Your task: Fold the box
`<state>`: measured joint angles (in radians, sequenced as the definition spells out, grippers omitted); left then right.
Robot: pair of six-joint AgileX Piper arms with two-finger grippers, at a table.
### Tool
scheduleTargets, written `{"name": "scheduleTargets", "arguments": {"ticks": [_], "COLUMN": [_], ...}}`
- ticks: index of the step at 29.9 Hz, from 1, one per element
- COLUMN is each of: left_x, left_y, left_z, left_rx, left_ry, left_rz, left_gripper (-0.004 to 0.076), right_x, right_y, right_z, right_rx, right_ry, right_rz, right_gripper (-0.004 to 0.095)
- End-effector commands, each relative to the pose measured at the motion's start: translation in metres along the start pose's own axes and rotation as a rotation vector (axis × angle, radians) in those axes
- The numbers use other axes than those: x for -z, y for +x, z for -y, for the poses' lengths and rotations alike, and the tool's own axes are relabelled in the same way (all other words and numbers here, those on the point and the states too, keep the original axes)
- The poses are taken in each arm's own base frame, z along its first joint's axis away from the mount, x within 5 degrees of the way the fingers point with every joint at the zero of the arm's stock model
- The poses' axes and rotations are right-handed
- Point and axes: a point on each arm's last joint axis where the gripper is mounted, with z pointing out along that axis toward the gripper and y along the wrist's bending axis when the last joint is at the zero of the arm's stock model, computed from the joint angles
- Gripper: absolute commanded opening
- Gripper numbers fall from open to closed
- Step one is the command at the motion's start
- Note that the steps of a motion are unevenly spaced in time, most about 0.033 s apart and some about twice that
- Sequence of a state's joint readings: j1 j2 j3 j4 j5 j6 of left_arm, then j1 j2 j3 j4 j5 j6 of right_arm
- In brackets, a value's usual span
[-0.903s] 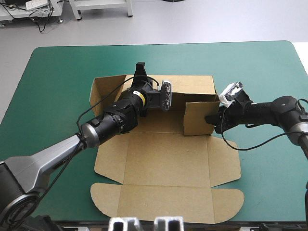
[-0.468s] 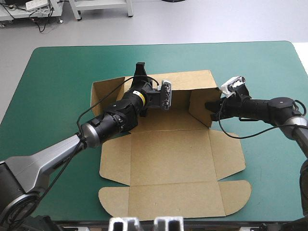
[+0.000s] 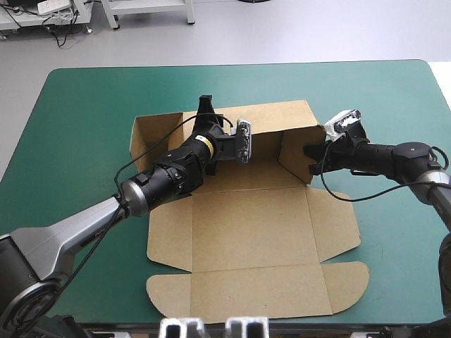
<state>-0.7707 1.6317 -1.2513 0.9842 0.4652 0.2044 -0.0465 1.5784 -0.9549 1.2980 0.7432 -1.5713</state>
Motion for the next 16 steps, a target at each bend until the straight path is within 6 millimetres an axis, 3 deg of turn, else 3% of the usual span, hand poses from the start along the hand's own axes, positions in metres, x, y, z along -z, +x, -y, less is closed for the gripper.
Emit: {"name": "scheduleTargets", "arguments": {"ticks": [1, 4, 7, 12, 16], "left_x": [0.010, 0.017, 0.039, 0.093, 0.129], "left_y": [-0.006, -0.014, -0.028, -0.041, -0.033], "left_z": [-0.006, -0.005, -0.008, -0.021, -0.039], "left_rx": [0.145, 0.266, 0.250, 0.248, 0.255], "left_ry": [-0.003, 0.007, -0.011, -0.072, -0.162], "left_rz": [0.054, 0.081, 0.134, 0.244, 0.296], "left_gripper": [0.0454, 0.0474, 0.0474, 0.0474, 0.0474], "right_x": [0.007, 0.007, 0.007, 0.007, 0.008], "right_y": [-0.015, -0.015, -0.015, -0.015, -0.015], "right_z": [-0.009, -0.006, -0.003, -0.002, -0.004], "right_rx": [-0.010, -0.036, -0.049, -0.077, -0.096], "right_ry": [-0.048, -0.023, 0.009, 0.019, 0.005], "right_rz": [0.073, 0.072, 0.073, 0.073, 0.068], "right_gripper": [-0.0003, -0.0004, -0.0004, -0.0003, -0.0003]}}
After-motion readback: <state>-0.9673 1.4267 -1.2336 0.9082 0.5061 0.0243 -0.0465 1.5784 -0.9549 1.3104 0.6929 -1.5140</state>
